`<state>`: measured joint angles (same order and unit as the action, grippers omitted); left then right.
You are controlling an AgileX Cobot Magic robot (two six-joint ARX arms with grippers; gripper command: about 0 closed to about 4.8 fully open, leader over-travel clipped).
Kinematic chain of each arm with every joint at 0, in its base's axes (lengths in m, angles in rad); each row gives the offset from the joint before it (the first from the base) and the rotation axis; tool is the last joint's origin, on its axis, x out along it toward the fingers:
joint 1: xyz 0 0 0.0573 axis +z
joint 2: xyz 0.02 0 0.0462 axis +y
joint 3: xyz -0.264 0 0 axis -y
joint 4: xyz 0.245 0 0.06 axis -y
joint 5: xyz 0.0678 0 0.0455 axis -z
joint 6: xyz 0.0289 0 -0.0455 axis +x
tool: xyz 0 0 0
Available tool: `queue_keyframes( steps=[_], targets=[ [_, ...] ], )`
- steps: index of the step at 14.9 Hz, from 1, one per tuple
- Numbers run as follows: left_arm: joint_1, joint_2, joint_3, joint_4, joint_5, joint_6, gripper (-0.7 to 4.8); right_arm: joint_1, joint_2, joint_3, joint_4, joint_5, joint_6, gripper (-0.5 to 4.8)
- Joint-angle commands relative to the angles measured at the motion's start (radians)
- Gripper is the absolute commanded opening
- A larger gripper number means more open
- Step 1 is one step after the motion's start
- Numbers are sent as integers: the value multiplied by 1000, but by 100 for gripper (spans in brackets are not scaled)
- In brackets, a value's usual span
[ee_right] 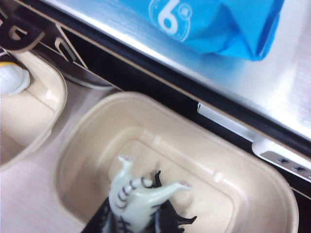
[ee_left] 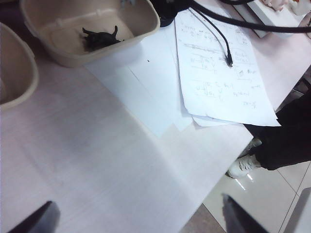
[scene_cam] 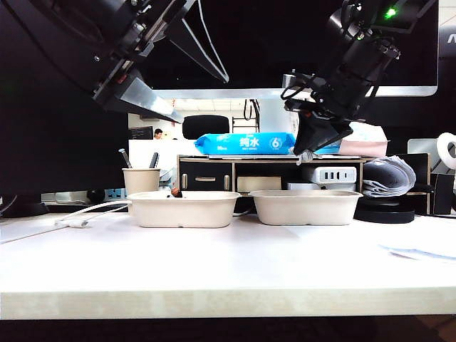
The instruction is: Put the dolls with similar sizes into the same paper box, while dolls with different sizes go into separate paper boxes.
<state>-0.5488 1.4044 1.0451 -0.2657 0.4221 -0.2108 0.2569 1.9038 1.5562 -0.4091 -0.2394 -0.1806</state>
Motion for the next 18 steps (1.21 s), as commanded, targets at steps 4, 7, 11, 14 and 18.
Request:
queue_keyframes(
  steps=[4, 7, 11, 14, 18],
  targets=[
    [-2, -4, 2, 12, 1, 5, 479, -1, -9, 6, -13, -3, 26, 360],
    [-1, -10, 8, 13, 1, 5, 479, 0, -61, 7, -65, -29, 54, 350],
    [7, -102, 89, -12, -6, 20, 479, 0, -375, 7, -180, -29, 54, 257],
    [7, -305, 90, -18, -124, 39, 479, 0, -673, 7, -348, -26, 72, 150],
    [7, -673, 90, -131, -250, 156, 7, 0, -1071, 7, -516, 60, 185, -8]
  ],
)
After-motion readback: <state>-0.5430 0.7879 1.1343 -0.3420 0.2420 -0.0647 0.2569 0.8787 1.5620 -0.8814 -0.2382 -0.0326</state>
